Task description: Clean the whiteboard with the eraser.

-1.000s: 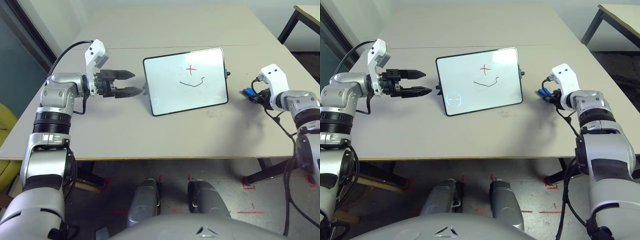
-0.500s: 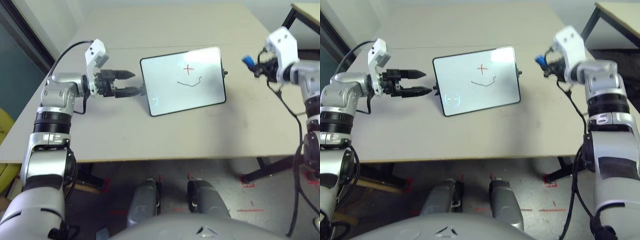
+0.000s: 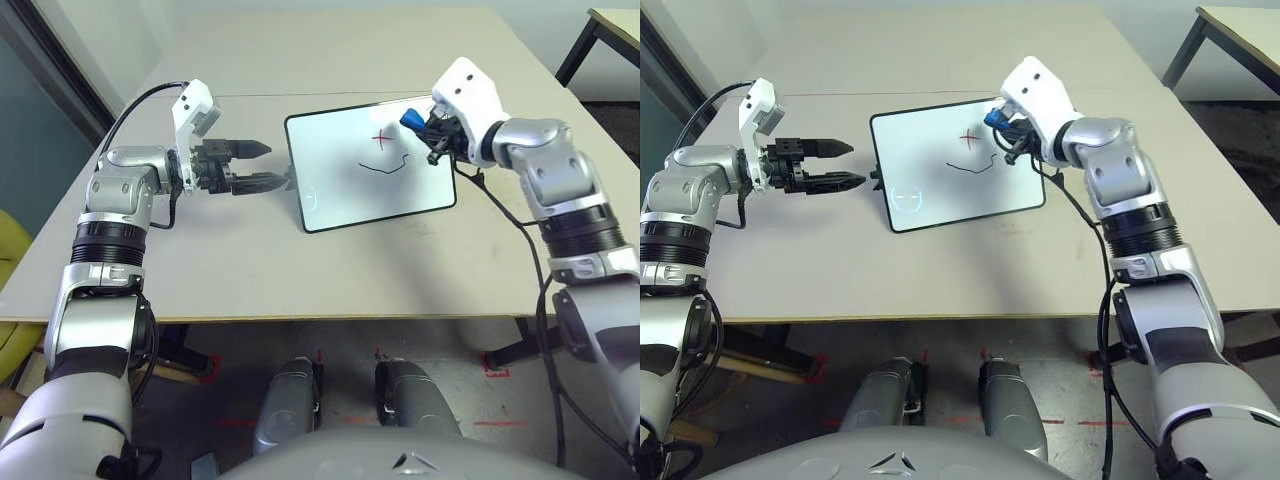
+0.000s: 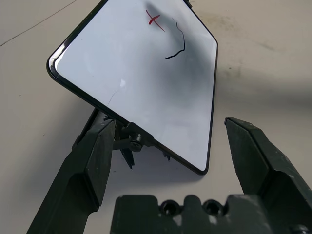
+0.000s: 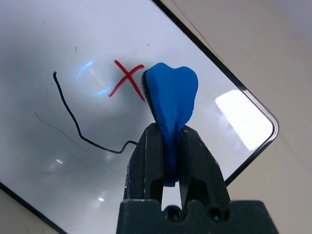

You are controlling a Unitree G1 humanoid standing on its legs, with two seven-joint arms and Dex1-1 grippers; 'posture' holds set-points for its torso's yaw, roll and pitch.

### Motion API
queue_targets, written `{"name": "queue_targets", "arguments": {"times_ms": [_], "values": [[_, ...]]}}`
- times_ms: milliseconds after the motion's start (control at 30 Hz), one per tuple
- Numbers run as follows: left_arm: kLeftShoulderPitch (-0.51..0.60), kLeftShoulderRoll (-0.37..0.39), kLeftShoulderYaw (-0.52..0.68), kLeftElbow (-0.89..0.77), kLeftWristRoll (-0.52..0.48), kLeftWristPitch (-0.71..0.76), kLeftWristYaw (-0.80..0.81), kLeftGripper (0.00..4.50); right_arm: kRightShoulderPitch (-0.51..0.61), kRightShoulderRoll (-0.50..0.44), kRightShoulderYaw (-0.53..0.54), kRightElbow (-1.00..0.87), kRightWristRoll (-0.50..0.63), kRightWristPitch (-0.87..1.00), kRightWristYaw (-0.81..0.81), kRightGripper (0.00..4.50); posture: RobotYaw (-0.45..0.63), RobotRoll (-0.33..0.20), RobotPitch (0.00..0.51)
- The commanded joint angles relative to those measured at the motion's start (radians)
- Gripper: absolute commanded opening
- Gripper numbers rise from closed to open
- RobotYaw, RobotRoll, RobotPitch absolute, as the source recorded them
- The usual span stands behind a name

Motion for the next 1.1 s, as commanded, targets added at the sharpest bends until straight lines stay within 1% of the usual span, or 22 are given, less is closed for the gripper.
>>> {"name": "queue_targets", "arguments": {"times_ms": [33,200,567,700,1100], "values": [[-0.013,-0.001,-0.004,0.0,0.001,-0.003,-0.002,4.5,0.015,-0.001,0.053,-0.006,-0.061,-0.067,-0.021,0.23,0.15,0.0,0.089],[-0.01,-0.002,-0.003,-0.006,0.0,-0.004,-0.002,4.5,0.025,0.005,0.104,0.028,-0.139,-0.152,-0.06,0.23,0.16,0.0,0.085],[-0.01,-0.007,-0.004,-0.006,-0.002,-0.005,-0.002,4.5,0.006,0.027,0.146,0.159,-0.233,-0.25,-0.087,0.22,0.16,0.0,0.081],[-0.018,-0.009,0.0,-0.001,-0.001,-0.008,0.004,4.5,-0.003,0.044,0.154,0.177,-0.252,-0.269,-0.083,0.22,0.16,0.0,0.081],[-0.022,-0.009,0.002,0.003,0.0,-0.013,0.01,4.5,-0.043,0.138,0.163,0.182,-0.27,-0.289,-0.072,0.21,0.17,0.0,0.076]]}}
